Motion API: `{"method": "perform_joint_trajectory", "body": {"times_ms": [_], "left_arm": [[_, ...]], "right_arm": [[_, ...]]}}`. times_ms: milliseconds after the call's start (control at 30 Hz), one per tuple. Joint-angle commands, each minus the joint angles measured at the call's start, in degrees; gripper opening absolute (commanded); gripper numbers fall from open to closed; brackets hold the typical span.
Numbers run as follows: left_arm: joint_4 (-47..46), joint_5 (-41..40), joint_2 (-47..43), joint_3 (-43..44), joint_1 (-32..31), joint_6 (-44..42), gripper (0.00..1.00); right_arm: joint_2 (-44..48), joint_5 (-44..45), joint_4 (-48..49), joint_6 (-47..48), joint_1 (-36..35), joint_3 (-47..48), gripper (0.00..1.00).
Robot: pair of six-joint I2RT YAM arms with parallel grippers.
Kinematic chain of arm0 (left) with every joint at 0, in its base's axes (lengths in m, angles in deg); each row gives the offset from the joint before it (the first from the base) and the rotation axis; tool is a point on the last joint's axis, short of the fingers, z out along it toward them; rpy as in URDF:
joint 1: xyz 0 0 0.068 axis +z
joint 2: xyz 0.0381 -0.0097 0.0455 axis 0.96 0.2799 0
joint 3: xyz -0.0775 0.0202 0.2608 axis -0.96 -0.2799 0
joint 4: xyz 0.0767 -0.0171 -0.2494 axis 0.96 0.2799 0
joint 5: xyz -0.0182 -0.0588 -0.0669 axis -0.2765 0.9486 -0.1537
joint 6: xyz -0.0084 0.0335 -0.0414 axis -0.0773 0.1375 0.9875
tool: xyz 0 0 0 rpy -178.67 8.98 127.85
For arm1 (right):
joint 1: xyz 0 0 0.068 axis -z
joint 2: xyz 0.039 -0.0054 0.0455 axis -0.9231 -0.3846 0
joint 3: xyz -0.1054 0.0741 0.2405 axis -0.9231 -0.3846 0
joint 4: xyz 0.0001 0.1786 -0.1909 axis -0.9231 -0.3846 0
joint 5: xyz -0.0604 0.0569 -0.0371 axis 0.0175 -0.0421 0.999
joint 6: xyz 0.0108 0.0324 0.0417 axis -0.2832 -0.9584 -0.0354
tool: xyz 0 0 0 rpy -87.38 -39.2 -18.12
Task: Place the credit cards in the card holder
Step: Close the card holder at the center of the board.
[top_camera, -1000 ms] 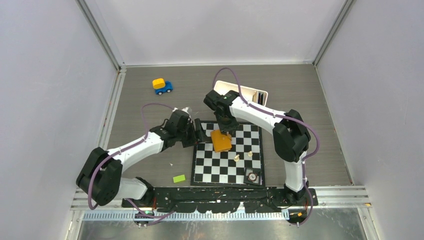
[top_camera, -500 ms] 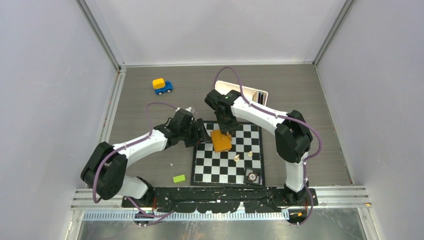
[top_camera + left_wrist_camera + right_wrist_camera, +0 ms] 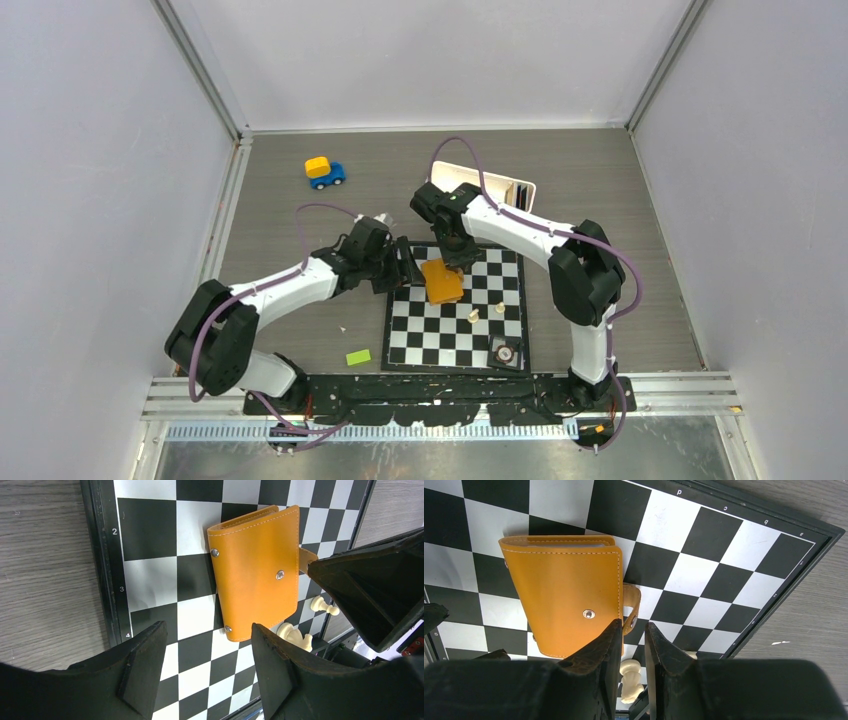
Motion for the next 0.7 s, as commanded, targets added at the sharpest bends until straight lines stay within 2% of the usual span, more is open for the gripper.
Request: {"method": "perform_joint_trajectory", "body": {"times_ms": [0, 233, 667], "left_arm": [[-2.1, -0.7, 0.3, 2.2, -0.4, -0.3, 0.64], [-1.8, -0.3, 2.2, 3.9, -0.7, -0.9, 0.64], [-1.5, -0.1, 4.0, 5.0, -0.9, -1.5, 0.64]], "right_arm": [[1.3, 0.0, 1.3, -0.3, -0.3, -0.1, 0.28], [0.6, -1.5, 1.8, -0.5, -0.3, -0.1, 0.28], [0.0, 0.7, 1.4, -0.4, -0.3, -0.2, 0.28]]}}
